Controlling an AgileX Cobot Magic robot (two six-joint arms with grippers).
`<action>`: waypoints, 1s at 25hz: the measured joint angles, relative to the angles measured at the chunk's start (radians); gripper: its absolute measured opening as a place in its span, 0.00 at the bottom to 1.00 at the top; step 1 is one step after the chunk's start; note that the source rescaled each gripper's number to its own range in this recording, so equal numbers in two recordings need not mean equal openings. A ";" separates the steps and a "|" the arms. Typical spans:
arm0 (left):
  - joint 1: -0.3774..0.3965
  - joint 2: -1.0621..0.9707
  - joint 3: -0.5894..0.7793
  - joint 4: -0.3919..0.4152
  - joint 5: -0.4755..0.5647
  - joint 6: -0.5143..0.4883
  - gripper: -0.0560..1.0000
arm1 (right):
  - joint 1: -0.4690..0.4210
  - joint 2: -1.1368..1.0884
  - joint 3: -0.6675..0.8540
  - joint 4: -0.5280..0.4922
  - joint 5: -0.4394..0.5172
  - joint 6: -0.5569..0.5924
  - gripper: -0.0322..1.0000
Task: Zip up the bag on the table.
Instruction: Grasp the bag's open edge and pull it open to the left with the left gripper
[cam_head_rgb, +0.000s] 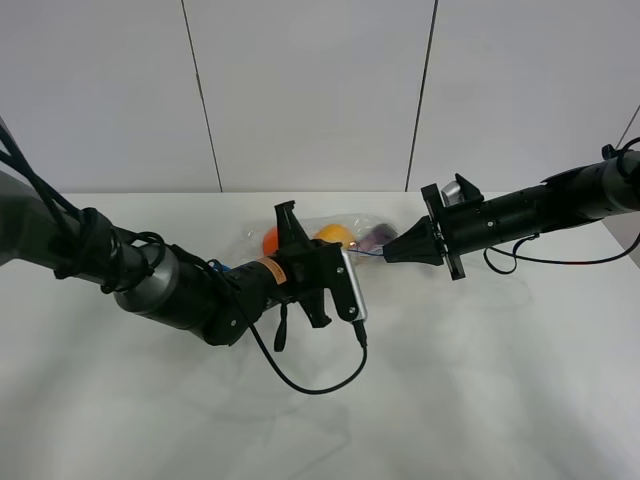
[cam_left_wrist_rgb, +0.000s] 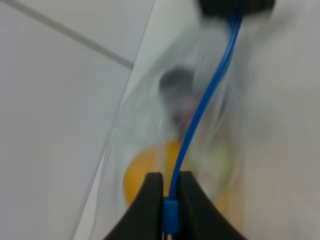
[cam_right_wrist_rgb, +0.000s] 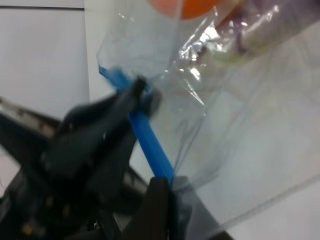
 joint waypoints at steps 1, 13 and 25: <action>0.016 0.000 0.014 0.004 -0.017 0.007 0.05 | 0.001 0.000 0.000 0.000 0.000 0.000 0.03; 0.229 0.000 0.181 0.007 -0.194 0.026 0.05 | 0.002 0.000 0.000 -0.006 0.001 0.008 0.03; 0.383 0.000 0.182 0.030 -0.223 0.027 0.05 | 0.002 0.000 -0.001 0.003 0.004 0.011 0.03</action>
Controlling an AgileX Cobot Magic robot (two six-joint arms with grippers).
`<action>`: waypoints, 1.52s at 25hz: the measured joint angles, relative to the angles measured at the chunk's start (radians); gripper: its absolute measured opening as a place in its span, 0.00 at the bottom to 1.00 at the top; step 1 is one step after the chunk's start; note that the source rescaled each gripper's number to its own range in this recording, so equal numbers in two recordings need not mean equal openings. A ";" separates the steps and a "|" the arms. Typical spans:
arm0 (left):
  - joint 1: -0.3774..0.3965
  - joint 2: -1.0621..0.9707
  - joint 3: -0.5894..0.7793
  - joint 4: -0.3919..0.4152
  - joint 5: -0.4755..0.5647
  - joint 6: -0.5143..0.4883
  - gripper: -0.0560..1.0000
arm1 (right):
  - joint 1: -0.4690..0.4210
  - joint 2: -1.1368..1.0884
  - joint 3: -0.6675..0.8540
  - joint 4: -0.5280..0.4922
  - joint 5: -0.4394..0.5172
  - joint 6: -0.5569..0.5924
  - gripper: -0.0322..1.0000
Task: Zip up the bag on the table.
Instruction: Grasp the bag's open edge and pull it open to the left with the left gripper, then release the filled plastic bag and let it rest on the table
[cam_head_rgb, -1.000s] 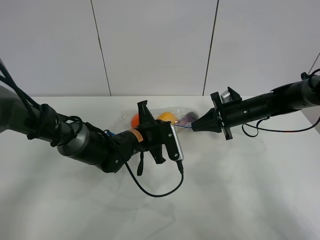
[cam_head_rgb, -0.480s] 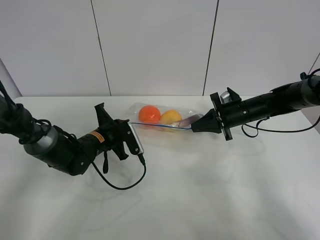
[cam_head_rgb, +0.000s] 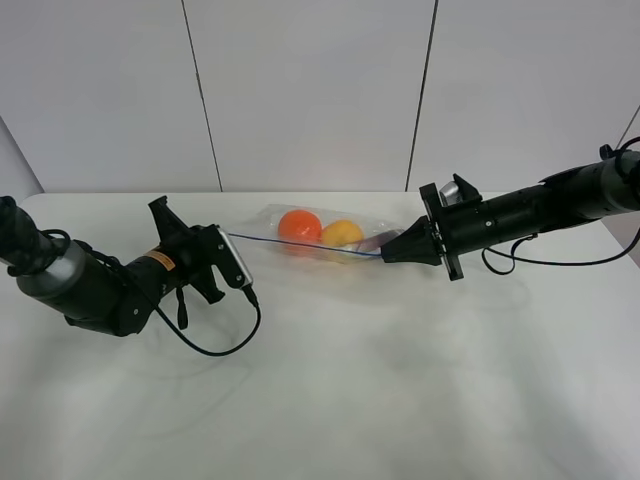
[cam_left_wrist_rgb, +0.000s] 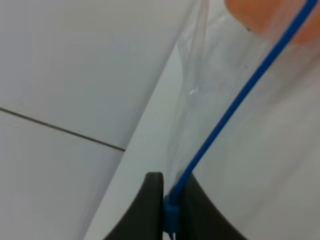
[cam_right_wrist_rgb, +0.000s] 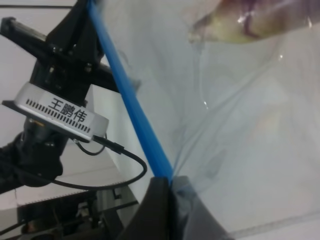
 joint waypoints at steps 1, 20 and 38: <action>0.002 0.000 0.001 0.007 -0.008 0.000 0.05 | 0.000 0.000 0.000 0.001 0.000 0.000 0.03; 0.075 0.000 0.004 0.023 -0.020 -0.303 0.97 | -0.003 0.000 0.000 -0.032 0.001 0.000 0.03; 0.141 -0.003 -0.112 -0.180 0.291 -0.671 1.00 | -0.003 0.000 0.000 -0.033 0.002 0.000 0.03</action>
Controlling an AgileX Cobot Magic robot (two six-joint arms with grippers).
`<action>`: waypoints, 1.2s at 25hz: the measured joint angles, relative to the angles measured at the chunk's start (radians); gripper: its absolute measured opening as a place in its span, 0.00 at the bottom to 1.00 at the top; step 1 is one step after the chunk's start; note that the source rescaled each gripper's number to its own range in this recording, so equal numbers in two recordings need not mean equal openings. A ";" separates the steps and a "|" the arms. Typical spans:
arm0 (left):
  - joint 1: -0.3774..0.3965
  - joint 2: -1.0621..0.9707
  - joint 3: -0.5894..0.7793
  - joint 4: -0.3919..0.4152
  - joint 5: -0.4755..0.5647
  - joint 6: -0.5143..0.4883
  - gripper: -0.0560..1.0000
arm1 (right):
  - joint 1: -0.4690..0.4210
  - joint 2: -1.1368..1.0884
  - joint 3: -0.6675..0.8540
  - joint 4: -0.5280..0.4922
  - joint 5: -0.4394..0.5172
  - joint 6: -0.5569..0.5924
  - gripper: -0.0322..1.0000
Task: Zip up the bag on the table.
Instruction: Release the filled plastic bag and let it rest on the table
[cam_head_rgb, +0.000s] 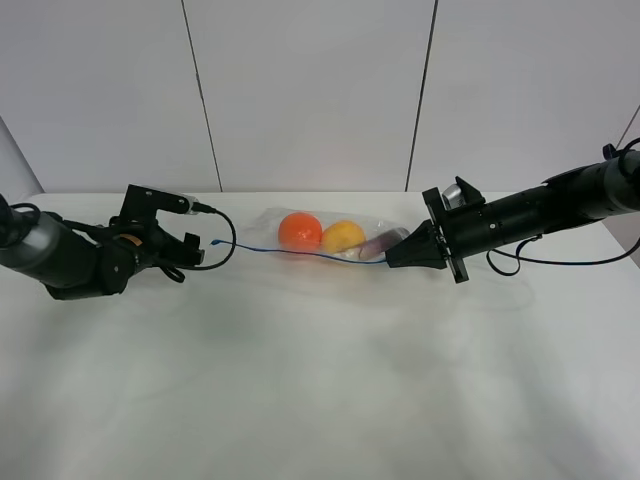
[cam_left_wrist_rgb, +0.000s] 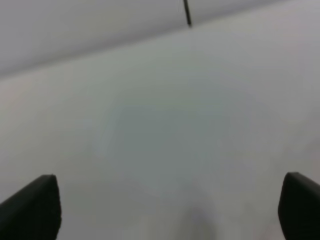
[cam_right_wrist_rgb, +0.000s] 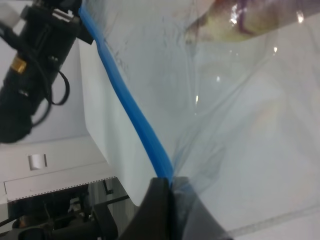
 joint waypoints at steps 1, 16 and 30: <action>0.010 -0.006 -0.024 0.000 0.070 -0.004 1.00 | 0.000 0.000 0.000 0.000 0.000 0.000 0.03; 0.214 -0.065 -0.678 0.047 1.481 -0.245 1.00 | 0.000 0.000 0.000 0.003 0.001 0.000 0.03; 0.215 -0.085 -0.732 0.123 1.893 -0.311 1.00 | 0.000 0.000 0.000 0.004 0.001 0.000 0.03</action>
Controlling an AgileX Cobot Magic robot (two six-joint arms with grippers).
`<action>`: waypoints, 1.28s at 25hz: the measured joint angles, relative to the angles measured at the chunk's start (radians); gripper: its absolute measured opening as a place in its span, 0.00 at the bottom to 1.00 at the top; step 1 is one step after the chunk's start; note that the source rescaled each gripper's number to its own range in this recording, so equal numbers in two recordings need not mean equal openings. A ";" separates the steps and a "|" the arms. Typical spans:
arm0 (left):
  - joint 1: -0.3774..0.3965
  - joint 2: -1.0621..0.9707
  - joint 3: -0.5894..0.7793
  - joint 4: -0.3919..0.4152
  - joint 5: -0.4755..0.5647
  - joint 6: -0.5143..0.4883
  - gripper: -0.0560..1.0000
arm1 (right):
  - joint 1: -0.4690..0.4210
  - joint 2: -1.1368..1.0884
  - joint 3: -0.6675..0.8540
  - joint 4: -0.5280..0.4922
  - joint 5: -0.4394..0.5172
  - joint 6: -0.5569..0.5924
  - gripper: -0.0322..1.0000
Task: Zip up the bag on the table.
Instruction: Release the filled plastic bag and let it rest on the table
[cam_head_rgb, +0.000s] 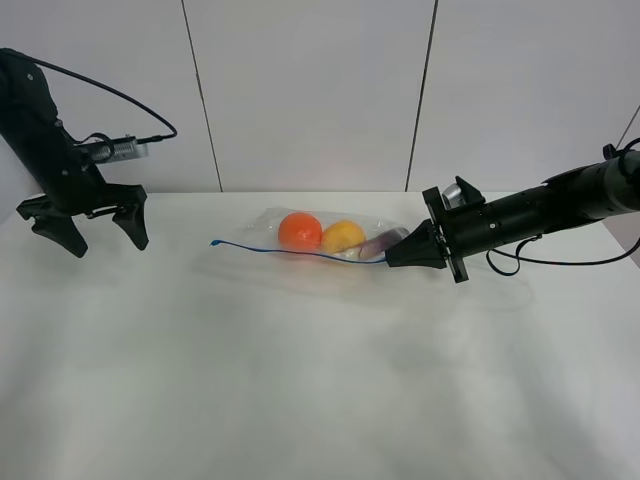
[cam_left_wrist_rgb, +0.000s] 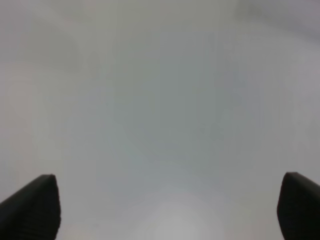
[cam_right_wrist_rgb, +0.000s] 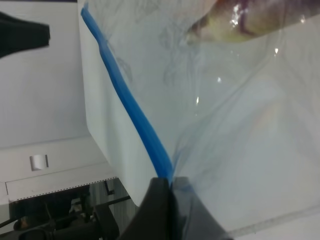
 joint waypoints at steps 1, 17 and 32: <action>0.000 -0.013 0.011 0.000 0.007 0.000 1.00 | 0.000 0.000 0.000 0.000 0.000 0.000 0.03; 0.000 -0.595 0.592 0.060 0.043 -0.003 1.00 | 0.000 0.000 0.000 0.005 0.001 0.000 0.03; 0.000 -1.311 0.979 0.084 -0.006 -0.029 1.00 | 0.000 0.000 0.000 0.008 0.001 0.000 0.03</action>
